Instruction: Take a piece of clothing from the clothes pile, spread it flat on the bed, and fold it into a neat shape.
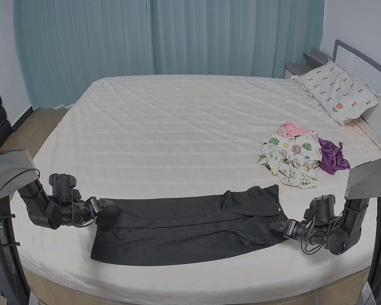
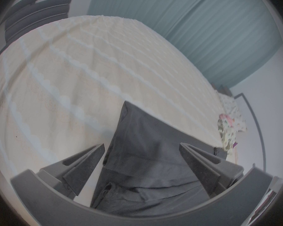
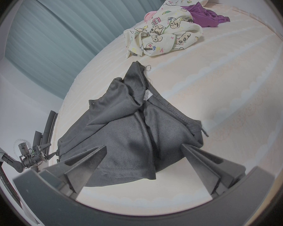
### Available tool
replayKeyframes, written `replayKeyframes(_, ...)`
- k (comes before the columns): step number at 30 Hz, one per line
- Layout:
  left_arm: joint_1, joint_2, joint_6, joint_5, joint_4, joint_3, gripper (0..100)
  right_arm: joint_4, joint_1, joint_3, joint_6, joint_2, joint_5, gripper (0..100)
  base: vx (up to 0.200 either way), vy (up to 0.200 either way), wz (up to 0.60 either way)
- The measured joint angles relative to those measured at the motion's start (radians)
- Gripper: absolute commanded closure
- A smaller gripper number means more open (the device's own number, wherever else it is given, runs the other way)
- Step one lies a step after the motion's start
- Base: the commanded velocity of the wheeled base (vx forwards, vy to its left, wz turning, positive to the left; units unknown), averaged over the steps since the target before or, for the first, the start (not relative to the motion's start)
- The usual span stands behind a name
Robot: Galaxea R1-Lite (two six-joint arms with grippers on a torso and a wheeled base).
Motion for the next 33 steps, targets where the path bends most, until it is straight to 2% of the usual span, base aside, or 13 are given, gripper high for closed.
replayKeyframes(13, -0.003, 0.046, 0.131, 0.004, 0.024, 0.004, 0, -0.015, 0.002, -0.003, 0.001, 0.004, 0.004, 0, 0.0, 0.0, 0.0)
replayKeyframes(23, -0.029, 0.07, 0.161, 0.005, -0.031, 0.013, 0, -0.016, 0.005, -0.003, 0.003, 0.004, 0.005, 0, 0.0, 0.0, 0.0)
replayKeyframes(33, -0.035, 0.095, 0.202, 0.039, -0.05, 0.028, 0, -0.017, 0.006, -0.003, 0.003, 0.004, 0.005, 0, 0.0, 0.0, 0.0)
